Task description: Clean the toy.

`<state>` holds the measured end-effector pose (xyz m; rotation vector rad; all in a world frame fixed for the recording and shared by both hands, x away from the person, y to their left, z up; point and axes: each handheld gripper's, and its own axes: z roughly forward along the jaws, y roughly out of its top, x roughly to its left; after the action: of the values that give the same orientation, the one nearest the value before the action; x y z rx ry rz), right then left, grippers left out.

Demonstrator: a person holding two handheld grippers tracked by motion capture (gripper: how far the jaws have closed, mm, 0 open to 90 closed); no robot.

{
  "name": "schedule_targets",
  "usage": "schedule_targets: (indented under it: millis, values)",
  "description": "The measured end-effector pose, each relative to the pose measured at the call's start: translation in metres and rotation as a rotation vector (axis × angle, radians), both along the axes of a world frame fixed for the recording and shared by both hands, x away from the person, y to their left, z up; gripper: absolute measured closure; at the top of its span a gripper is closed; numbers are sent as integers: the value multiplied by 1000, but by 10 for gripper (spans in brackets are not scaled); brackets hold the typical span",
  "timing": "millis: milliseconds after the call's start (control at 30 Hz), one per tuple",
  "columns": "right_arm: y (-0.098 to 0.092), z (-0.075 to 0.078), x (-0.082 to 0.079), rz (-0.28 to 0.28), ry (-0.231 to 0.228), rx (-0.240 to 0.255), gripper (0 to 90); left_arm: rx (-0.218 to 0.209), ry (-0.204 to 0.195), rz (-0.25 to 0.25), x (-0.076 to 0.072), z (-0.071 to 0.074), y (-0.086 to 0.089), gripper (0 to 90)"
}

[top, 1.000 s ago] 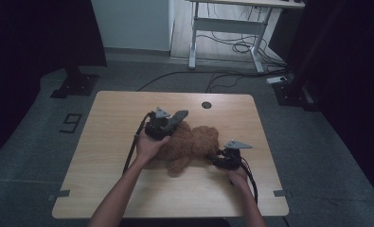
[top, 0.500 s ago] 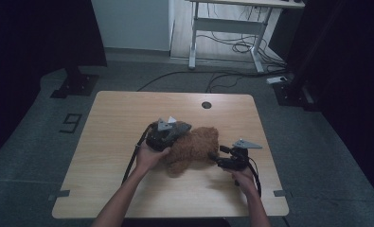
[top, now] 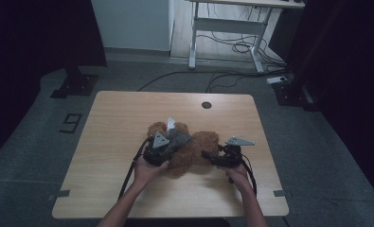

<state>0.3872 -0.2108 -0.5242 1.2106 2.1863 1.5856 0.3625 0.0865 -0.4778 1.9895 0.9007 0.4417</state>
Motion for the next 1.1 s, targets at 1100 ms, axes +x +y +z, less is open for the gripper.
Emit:
schedule_targets:
  millis: [1100]
  values:
    - [-1, -10, -20, -29, -59, -40, 450, 111, -21, -41, 19, 12, -65, 764]
